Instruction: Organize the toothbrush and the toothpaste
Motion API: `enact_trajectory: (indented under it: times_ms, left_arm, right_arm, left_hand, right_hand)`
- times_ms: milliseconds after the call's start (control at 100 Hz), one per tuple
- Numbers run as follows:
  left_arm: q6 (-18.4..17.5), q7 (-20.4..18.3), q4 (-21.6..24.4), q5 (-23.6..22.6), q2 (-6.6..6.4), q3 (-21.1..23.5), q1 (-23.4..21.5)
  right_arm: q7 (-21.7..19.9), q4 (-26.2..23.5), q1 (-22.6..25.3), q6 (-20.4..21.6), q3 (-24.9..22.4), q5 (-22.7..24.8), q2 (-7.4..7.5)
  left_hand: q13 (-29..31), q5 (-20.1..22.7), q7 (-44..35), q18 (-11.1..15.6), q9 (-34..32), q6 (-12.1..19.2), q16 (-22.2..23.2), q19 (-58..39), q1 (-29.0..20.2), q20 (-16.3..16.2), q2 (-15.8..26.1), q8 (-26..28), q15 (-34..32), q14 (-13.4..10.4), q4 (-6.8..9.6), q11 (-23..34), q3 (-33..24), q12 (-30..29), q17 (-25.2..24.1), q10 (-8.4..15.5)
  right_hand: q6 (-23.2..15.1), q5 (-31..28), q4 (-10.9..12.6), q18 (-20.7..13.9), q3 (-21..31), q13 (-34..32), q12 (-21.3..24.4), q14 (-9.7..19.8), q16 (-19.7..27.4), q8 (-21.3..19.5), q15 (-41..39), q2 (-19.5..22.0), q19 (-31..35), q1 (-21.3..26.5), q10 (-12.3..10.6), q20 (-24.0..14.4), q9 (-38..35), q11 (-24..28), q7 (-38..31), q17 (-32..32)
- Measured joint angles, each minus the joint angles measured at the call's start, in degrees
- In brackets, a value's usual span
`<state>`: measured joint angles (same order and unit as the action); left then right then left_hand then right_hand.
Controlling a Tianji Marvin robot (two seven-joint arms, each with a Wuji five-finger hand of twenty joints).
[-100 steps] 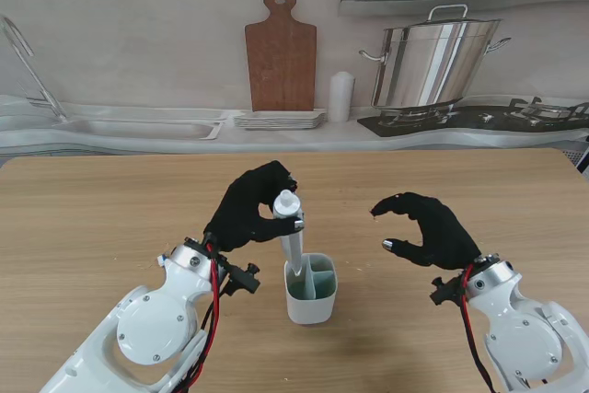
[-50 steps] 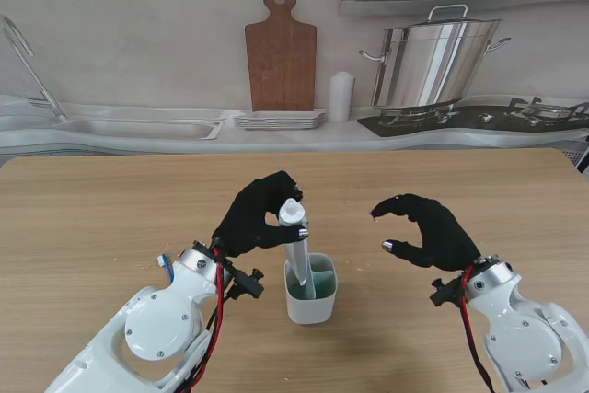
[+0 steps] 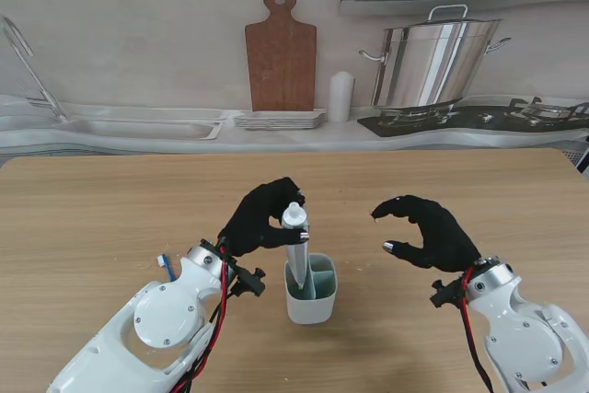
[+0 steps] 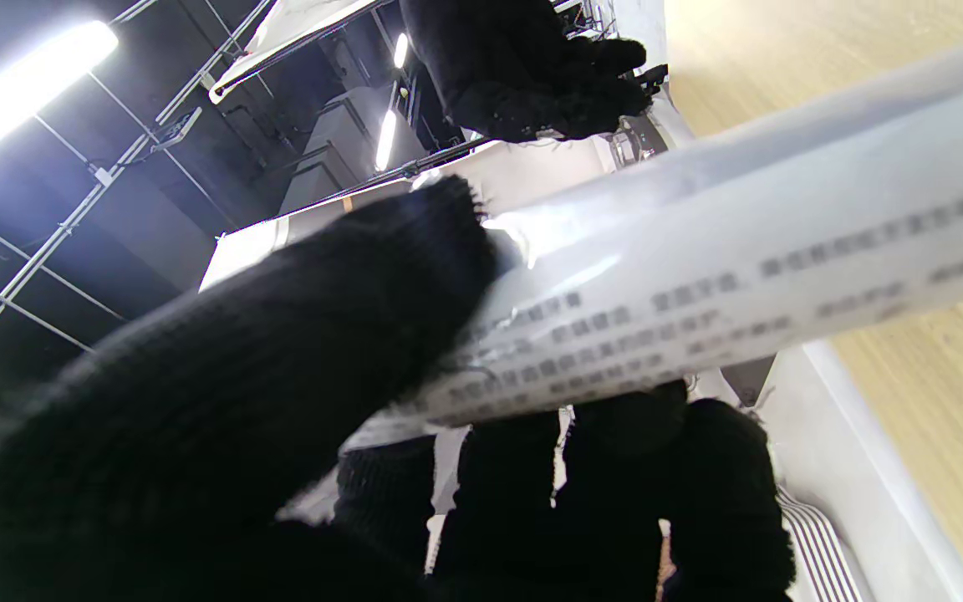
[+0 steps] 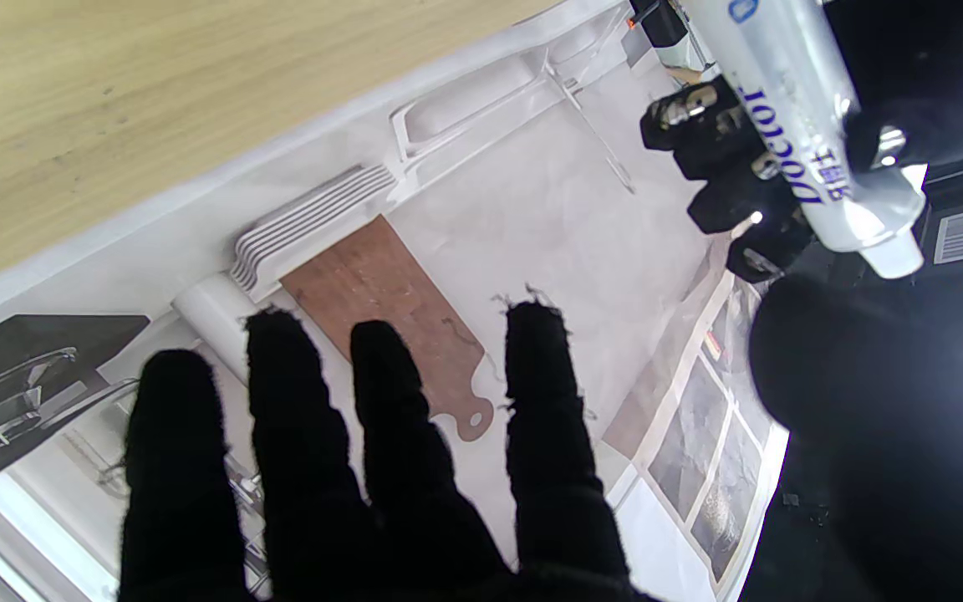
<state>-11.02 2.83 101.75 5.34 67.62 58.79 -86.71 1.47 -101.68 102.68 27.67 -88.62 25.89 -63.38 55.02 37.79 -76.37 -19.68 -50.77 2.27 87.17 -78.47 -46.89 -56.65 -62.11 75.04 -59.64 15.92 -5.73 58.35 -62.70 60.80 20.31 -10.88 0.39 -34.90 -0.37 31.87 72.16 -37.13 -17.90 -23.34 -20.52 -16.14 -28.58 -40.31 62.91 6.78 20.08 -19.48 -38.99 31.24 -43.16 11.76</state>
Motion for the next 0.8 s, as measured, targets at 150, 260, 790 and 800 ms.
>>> enact_trajectory:
  times_ms: [150, 260, 790, 800]
  left_arm:
    - [-0.2, -0.5, -1.9, 1.2, 0.06, -0.7, 1.0]
    - [-0.5, -1.2, -3.6, 1.5, 0.13, -1.3, 1.8]
    - [-0.7, -2.5, -10.2, 3.7, 0.65, -3.5, 4.1]
    - [-0.7, -2.5, -10.3, 3.7, 0.67, -3.6, 4.2]
  right_arm:
    - [-0.1, 0.0, 0.1, 0.0, -0.1, -0.2, 0.00]
    - [-0.1, 0.1, 0.2, 0.1, -0.1, -0.1, 0.00]
    - [0.0, 0.3, 0.3, 0.0, -0.1, 0.1, 0.00]
    - [0.0, 0.3, 0.3, 0.0, -0.1, 0.1, 0.00]
  left_hand:
    - [0.0, 0.0, 0.0, 0.0, 0.0, 0.0, 0.0, 0.0, 0.0, -0.6, 0.0, 0.0, 0.0, 0.0, 0.00, 0.0, 0.0, 0.0, -0.3, 0.0]
    - [0.0, 0.0, 0.0, 0.0, 0.0, 0.0, 0.1, 0.0, 0.0, -0.6, 0.0, 0.0, 0.0, 0.0, 0.00, 0.0, 0.0, 0.0, -0.9, 0.0]
    - [0.0, 0.0, 0.0, 0.0, 0.0, 0.0, 0.7, 0.0, 0.0, -0.6, 0.0, 0.0, 0.0, 0.1, 0.00, 0.0, 0.0, 0.0, -3.1, 0.0]
    - [0.0, 0.0, 0.0, 0.0, 0.0, 0.0, 0.7, 0.0, 0.0, -0.6, 0.0, 0.0, 0.0, 0.1, 0.00, 0.0, -0.2, 0.0, -3.1, 0.0]
  right_hand:
    - [0.0, 0.0, 0.0, 0.0, 0.0, 0.0, 0.0, 0.0, 0.0, 0.0, 0.0, 0.0, 0.0, 0.0, 0.0, 0.0, 0.0, 0.0, 0.0, 0.0]
    - [0.0, -0.1, 0.0, 0.0, 0.0, 0.0, 0.0, 0.0, 0.0, 0.0, 0.0, 0.0, 0.0, 0.0, 0.0, 0.0, 0.0, 0.0, 0.0, 0.0]
    - [0.0, -0.1, -0.1, 0.1, 0.0, -0.5, 0.0, 0.0, 0.0, 0.0, 0.0, 0.0, 0.0, 0.0, 0.0, 0.0, 0.0, 0.0, 0.0, 0.0]
    - [0.0, -0.1, -0.1, 0.1, 0.0, -0.5, 0.0, 0.0, 0.0, 0.0, 0.0, 0.0, 0.0, 0.0, 0.0, 0.0, 0.0, 0.0, 0.0, 0.0]
